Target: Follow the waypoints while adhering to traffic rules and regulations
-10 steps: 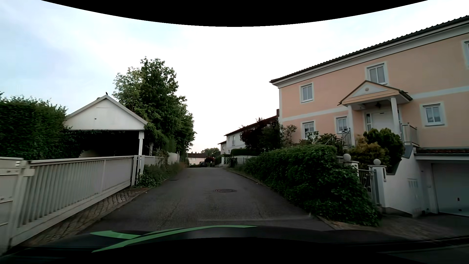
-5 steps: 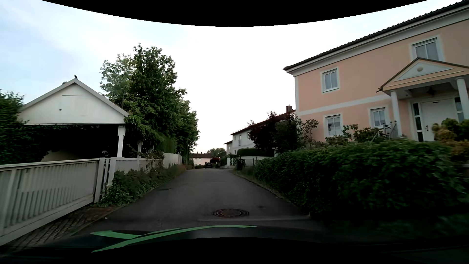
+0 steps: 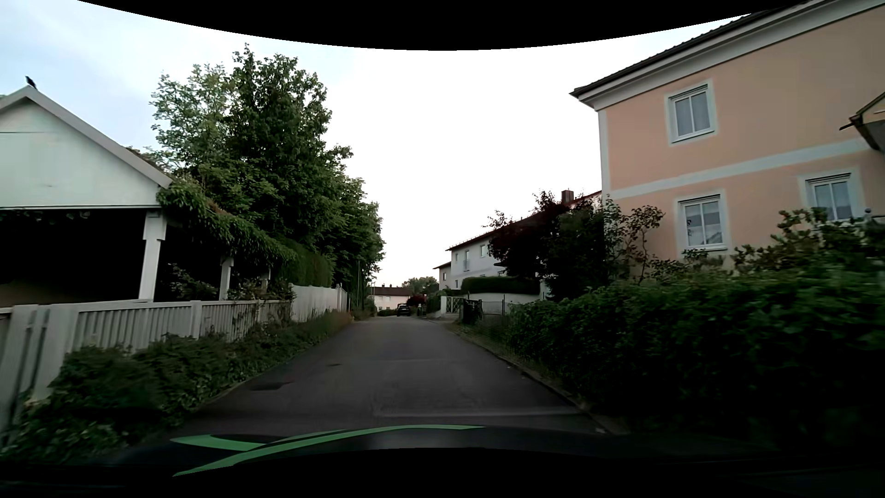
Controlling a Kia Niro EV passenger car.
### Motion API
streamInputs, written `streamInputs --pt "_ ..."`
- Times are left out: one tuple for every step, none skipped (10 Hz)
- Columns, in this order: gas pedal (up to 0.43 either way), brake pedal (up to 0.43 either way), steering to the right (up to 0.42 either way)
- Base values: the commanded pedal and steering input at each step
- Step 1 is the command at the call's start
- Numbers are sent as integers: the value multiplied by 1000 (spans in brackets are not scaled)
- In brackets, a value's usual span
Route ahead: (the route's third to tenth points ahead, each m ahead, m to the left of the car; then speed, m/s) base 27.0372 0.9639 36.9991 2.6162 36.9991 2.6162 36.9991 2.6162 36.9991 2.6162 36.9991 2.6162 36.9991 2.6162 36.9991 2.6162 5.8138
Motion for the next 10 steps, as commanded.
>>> streamInputs --pt "197 0 -43" --pt "197 0 -43" --pt "197 0 -43" --pt "197 0 -43" --pt "197 0 -43" --pt "197 0 -43" --pt "197 0 -42" --pt "197 0 -41" --pt "197 0 -41" --pt "197 0 -41"
